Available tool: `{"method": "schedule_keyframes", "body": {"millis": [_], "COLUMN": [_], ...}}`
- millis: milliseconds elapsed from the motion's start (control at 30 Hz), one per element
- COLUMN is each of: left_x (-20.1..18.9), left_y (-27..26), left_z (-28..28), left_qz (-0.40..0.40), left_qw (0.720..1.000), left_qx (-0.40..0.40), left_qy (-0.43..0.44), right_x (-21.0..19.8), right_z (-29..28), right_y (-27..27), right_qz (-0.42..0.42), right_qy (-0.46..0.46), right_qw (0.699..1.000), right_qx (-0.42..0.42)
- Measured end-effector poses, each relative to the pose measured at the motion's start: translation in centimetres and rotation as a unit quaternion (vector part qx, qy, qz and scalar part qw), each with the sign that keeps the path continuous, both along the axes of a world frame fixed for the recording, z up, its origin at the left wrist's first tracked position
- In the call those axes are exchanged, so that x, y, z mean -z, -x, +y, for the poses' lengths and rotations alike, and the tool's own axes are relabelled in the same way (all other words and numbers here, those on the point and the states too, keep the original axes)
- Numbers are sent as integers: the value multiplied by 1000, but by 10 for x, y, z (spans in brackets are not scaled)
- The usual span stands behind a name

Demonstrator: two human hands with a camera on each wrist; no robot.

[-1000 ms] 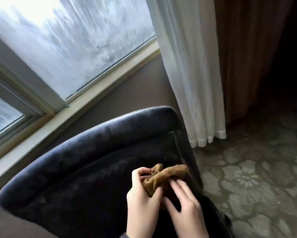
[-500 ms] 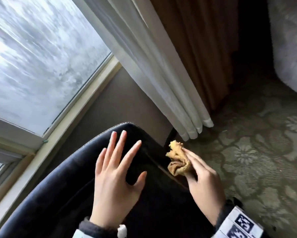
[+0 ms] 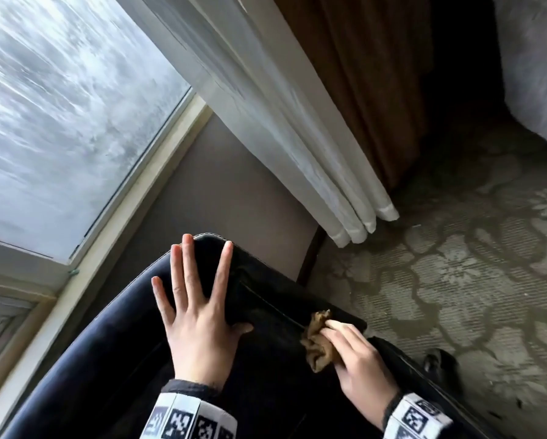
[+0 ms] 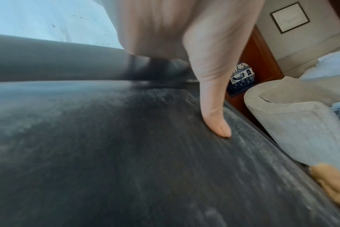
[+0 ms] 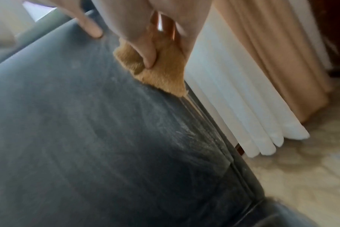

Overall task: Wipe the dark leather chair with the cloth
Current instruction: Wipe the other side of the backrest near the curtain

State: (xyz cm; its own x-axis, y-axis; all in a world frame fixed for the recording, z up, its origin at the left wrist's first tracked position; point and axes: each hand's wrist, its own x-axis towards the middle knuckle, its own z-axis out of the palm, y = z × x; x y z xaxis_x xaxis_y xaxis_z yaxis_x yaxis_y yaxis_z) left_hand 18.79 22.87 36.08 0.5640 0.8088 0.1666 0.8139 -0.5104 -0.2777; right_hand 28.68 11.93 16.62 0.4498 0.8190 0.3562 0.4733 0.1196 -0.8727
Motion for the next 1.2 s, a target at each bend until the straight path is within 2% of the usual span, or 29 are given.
{"method": "schedule_keyframes", "body": {"millis": [133,233,300,367,467,533,567,667,733,800,867,933,1033,1067,1100,1167,1200], "left_x": [1,4,6,6,7,8,9,12,14,14,14,15,20,22,27,45,53], "left_y": [8,13,17,22,31,36,37,39,39,41,44,46,49,50,52,60,64], "left_z": [4,7,8,10,14,15,16,16,17,18,19,19,17,17,15,5,0], "left_qz": [-9,-16,-18,-21,-21,-24,-25,-26,-27,-24,-24,-28,-22,-20,-17,-13,-13], "left_qw": [1000,1000,1000,999,999,999,999,999,999,999,999,998,997,997,996,994,993], "left_qx": [-9,-14,-21,-29,-34,-32,-30,-29,-31,-34,-32,-29,-30,-27,-25,-19,-21], "left_qy": [4,-4,-6,-8,-10,-16,-19,-27,-31,-33,-35,-40,-62,-72,-81,-104,-116], "right_x": [-32,-59,-49,-25,19,33,31,0,-27,-30,-8,24,55,57,52,28,11], "right_z": [17,46,57,55,35,28,30,53,69,74,67,58,40,36,33,29,29], "right_y": [4,23,31,28,13,-2,-9,-14,-1,14,19,7,-23,-29,-30,-16,0], "right_qz": [65,58,44,52,81,111,122,127,125,123,125,120,142,144,139,115,89], "right_qy": [-58,-105,-95,-53,77,145,145,33,-33,-47,-5,81,259,267,239,133,74], "right_qw": [995,993,994,997,993,981,980,991,991,989,990,986,944,944,957,984,991], "right_qx": [57,15,3,-3,-43,-66,-61,-6,-44,-71,-62,-77,-147,-129,-88,31,64]}}
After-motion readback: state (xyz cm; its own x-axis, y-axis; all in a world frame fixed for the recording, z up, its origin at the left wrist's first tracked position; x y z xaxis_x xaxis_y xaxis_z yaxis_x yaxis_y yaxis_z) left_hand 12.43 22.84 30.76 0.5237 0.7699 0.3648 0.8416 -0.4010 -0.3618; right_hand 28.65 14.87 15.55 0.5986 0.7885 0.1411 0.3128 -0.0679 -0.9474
